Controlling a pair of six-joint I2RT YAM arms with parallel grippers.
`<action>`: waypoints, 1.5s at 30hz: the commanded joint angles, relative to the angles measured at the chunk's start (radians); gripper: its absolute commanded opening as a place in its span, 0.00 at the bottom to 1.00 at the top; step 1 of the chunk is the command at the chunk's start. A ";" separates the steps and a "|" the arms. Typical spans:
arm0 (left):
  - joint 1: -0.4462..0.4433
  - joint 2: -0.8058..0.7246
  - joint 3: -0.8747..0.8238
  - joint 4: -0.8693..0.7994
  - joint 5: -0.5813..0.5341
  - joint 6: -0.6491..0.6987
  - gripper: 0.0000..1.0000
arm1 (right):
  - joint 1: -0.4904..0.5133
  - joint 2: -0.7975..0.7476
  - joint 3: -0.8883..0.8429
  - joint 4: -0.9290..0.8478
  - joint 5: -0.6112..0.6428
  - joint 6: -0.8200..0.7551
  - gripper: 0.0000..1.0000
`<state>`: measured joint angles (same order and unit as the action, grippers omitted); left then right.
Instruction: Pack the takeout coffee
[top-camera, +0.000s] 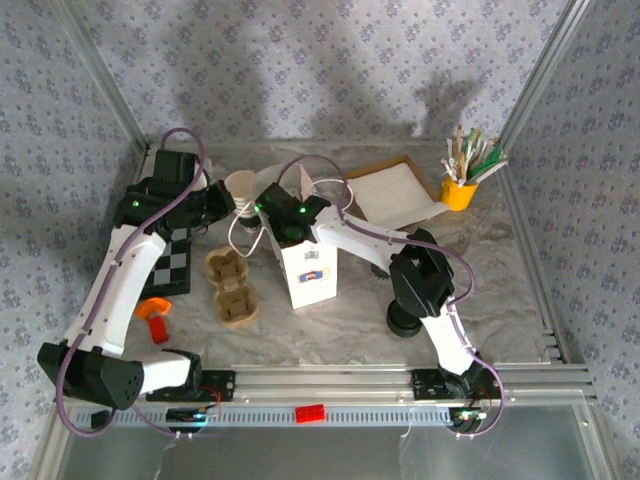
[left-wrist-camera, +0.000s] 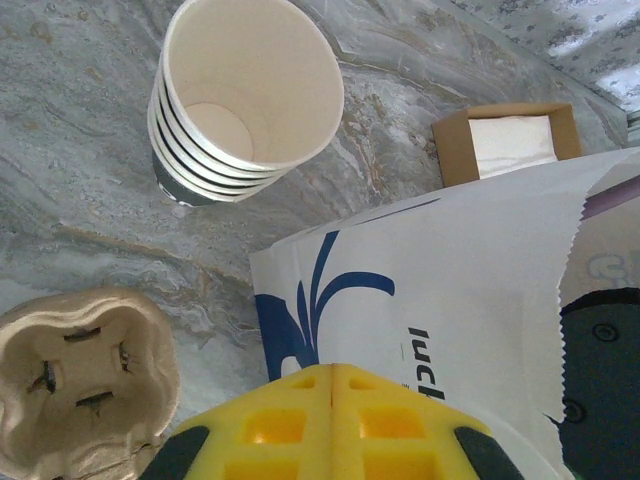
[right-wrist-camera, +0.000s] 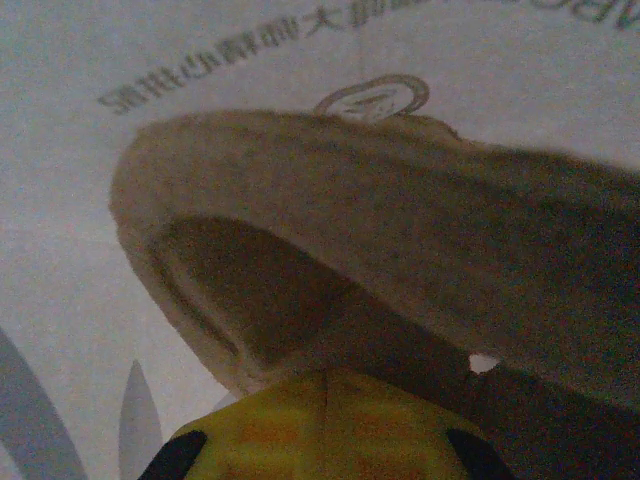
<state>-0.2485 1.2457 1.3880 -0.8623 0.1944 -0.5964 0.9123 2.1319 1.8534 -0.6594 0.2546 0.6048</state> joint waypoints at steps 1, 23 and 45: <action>0.009 -0.013 0.006 0.008 0.001 -0.008 0.00 | 0.007 -0.020 0.012 -0.045 0.016 -0.026 0.00; 0.009 -0.015 0.034 -0.018 0.019 0.006 0.00 | 0.028 -0.104 0.182 -0.290 0.044 -0.004 0.00; -0.040 -0.089 0.105 -0.172 -0.090 0.038 0.00 | 0.071 -0.189 0.230 -0.393 0.056 -0.014 0.00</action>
<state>-0.2676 1.1969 1.4384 -0.9657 0.1478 -0.5819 0.9745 1.9835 2.0693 -1.0115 0.2821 0.5865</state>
